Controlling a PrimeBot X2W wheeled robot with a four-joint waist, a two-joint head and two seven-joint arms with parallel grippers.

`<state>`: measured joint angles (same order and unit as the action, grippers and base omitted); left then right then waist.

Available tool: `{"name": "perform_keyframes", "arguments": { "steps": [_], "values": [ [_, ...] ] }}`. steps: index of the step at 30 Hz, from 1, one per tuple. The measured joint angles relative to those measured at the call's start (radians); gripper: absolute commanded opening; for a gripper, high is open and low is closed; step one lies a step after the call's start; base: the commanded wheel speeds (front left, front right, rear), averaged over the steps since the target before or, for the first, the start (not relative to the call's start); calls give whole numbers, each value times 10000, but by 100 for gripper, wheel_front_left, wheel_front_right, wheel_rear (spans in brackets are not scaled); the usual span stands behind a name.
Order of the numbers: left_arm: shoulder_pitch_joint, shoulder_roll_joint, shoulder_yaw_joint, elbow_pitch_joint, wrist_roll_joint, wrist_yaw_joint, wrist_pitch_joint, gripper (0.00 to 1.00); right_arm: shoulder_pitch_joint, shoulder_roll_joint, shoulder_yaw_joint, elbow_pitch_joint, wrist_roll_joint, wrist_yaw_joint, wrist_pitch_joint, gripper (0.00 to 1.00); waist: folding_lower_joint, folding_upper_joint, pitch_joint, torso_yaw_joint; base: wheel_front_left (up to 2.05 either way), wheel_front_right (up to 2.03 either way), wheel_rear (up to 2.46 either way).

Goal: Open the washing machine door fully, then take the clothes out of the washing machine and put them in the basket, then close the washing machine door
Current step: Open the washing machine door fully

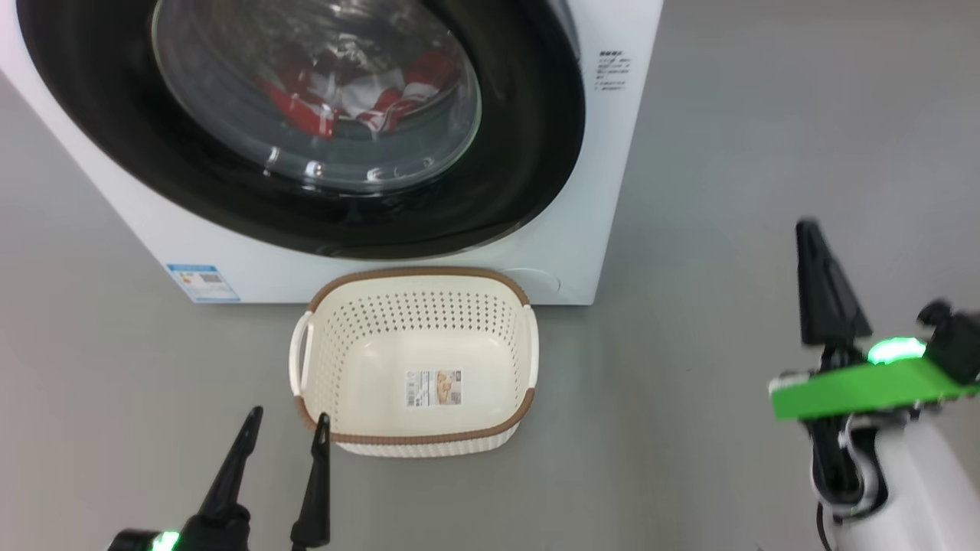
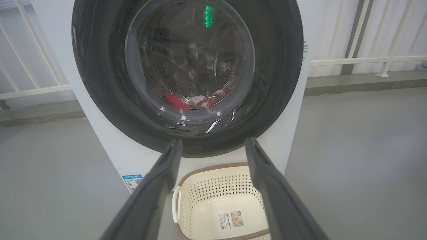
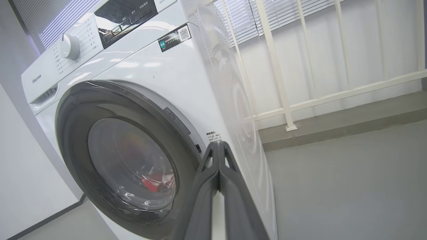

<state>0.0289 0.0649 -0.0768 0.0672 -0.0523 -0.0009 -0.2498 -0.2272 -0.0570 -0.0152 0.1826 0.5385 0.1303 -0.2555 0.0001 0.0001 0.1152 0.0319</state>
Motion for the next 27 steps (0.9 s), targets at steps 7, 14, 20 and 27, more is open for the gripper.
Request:
{"name": "perform_keyframes", "arguments": {
  "steps": [7, 14, 20, 27],
  "values": [
    [-412, -121, -144, -38, 0, -86, 0, 100, -1639, -405, 268, 426, 913, 0, 0, 0, 0, 0, 425, 309, 0, 0, 0],
    [-835, -163, -293, -46, 0, -121, -2, 100, -3285, -1049, 951, 1087, 1810, 0, -2, 0, 0, 0, 955, 600, 0, 0, 0],
    [-1196, -169, -435, -12, 0, -190, -2, 100, -4350, -1358, 1193, 1593, 2713, 0, -2, 0, 0, 0, 1402, 872, 0, 0, 0],
    [-1552, -190, -602, 67, 0, -276, -2, 100, -5656, -1894, 2345, 2362, 4299, 0, 27, 0, 0, 0, 1914, 1151, 0, 0, 0]
  ]
}}
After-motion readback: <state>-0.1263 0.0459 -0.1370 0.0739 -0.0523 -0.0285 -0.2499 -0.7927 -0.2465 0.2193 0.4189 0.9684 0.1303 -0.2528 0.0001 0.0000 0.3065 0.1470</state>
